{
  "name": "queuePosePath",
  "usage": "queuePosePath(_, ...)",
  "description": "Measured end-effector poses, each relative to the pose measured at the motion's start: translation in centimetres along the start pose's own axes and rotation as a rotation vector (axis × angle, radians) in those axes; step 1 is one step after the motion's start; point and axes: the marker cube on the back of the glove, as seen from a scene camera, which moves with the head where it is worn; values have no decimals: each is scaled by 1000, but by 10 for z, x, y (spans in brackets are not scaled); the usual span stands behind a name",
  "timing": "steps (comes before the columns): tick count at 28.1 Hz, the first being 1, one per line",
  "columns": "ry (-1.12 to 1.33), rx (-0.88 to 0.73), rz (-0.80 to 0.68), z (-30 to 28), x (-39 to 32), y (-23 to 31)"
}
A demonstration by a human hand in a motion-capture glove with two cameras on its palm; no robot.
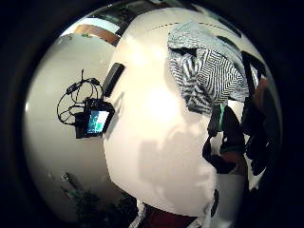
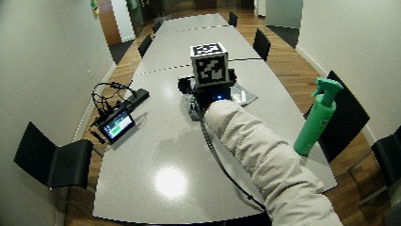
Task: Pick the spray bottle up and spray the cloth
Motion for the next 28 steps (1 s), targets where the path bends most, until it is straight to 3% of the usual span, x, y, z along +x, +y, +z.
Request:
queuePosePath(17, -80, 36, -70, -26, -9, 22)
queuePosePath(23, -136, 153, -202, -53, -13, 82)
queuePosePath(28, -205, 389, -408, -62, 16, 163)
